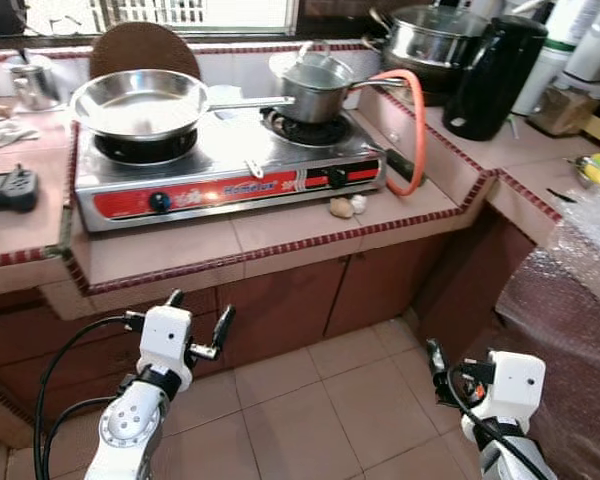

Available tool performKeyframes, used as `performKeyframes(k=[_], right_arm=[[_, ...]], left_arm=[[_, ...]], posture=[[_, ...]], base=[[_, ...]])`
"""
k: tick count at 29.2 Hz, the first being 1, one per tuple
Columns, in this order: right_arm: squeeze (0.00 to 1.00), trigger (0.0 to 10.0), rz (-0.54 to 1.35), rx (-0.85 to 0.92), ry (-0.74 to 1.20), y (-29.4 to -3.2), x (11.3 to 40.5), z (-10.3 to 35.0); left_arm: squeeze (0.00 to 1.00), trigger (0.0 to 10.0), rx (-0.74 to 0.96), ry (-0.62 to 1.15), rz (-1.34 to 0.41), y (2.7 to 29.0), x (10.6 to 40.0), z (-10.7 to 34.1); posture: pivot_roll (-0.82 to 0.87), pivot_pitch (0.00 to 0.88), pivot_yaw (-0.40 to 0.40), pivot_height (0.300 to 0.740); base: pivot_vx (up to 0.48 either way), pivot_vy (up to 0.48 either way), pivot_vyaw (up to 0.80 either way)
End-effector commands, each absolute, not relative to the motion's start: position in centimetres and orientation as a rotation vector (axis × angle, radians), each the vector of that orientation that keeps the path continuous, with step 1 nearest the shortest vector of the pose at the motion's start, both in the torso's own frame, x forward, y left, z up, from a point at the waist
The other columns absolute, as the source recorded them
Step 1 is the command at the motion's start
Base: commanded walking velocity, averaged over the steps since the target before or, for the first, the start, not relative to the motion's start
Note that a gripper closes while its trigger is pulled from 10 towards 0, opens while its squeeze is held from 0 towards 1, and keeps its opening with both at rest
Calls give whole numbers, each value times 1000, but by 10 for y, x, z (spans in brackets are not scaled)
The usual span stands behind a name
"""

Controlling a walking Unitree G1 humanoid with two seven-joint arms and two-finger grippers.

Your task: Kitchen organization

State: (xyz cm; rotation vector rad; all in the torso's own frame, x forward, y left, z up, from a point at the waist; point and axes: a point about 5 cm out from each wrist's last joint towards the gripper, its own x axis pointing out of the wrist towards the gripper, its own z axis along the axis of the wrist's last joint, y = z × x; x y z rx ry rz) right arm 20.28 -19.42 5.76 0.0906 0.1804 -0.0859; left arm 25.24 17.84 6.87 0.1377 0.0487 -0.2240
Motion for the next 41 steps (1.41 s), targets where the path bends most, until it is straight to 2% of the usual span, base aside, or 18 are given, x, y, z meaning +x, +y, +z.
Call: performKeyframes(k=[1,11,23,41], right_arm=[[0,10000,-94,82,183,-197,201,60],[0,10000,-106,85,168,-198,200,61],[0,10000,-123,101,163,-192,197,59],[0,10000,-106,99,148,-187,198,61]], left_arm=[[0,10000,148,54,-226,178,250,70],[0,10000,171,60,-226,178,246,73],[0,10000,201,48,-241,179,256,79],[0,10000,226,27,-253,175,256,83]], posture=[[195,0,-85,740],[196,0,-82,740],[179,0,-49,740],[181,0,-52,740]], base=[[0,0,-769],[0,0,-771],[0,0,-770],[0,0,-774]])
